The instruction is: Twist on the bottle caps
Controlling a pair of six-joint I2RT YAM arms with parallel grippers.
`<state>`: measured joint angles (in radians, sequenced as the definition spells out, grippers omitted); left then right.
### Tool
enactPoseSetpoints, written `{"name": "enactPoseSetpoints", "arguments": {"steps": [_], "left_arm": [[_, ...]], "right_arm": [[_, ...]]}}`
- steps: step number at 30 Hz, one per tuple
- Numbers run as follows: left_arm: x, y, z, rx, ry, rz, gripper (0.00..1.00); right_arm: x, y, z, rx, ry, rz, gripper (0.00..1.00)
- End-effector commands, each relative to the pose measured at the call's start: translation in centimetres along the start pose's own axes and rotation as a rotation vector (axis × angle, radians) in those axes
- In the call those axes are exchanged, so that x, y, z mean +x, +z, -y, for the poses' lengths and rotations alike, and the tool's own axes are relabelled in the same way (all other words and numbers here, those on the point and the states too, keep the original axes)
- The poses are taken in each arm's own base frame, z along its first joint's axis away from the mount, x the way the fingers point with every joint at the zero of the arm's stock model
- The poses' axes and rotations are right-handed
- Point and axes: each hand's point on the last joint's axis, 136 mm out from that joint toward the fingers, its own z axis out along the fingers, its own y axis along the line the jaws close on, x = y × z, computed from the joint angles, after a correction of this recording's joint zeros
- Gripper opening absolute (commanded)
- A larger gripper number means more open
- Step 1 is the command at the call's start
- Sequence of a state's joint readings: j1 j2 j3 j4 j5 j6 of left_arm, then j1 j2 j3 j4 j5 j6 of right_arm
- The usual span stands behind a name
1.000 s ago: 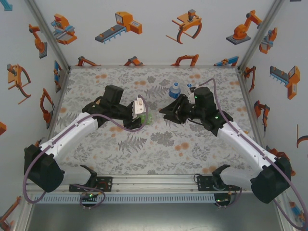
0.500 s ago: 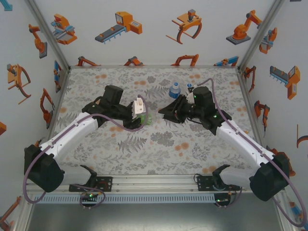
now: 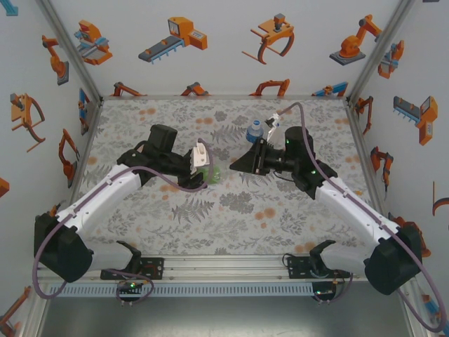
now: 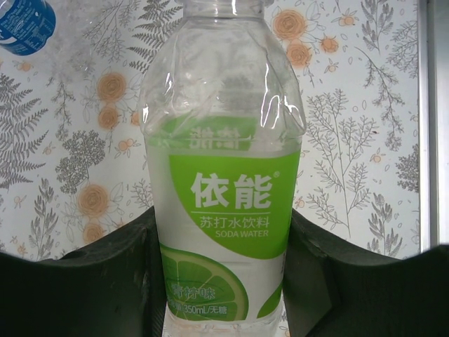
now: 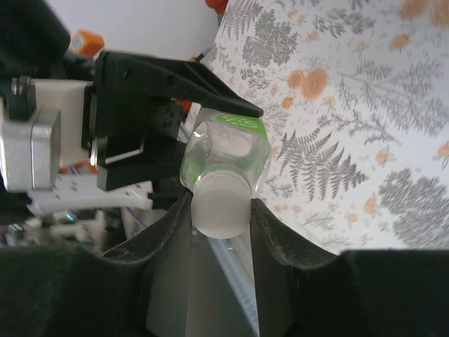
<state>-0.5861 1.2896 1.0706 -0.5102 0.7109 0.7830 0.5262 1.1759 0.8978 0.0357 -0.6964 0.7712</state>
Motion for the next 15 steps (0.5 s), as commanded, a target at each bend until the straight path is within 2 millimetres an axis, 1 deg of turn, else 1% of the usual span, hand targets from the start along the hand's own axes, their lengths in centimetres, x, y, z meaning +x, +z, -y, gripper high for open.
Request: {"name": "enactPoseSetpoints", "arguments": {"steps": [1,4,8,11,15], "left_arm": [[-3.9,-1.3,1.9,0.072,0.108,0.166,0.00],[-4.2,-1.5,2.2,0.081,0.119,0.182,0.00],[-4.5,-1.8,2.7,0.097,0.134,0.205,0.00],[-4.5,-1.8,2.8,0.103,0.139,0.212,0.00],[-4.6,-1.9,2.9,0.103,0.142,0.215,0.00]], "right_arm": [[1.0,-0.3,-2.8,-0.148,-0.362,-0.033,0.00],[1.9,-0.8,-4.3,-0.232,-0.548,-0.058,0.00],[3.1,-1.4,-5.2,-0.308,-0.727,-0.082,0.00],[3.3,-1.6,-5.4,-0.318,-0.778,-0.080,0.00],[3.0,-1.3,-4.9,-0.287,-0.733,-0.090,0.00]]}}
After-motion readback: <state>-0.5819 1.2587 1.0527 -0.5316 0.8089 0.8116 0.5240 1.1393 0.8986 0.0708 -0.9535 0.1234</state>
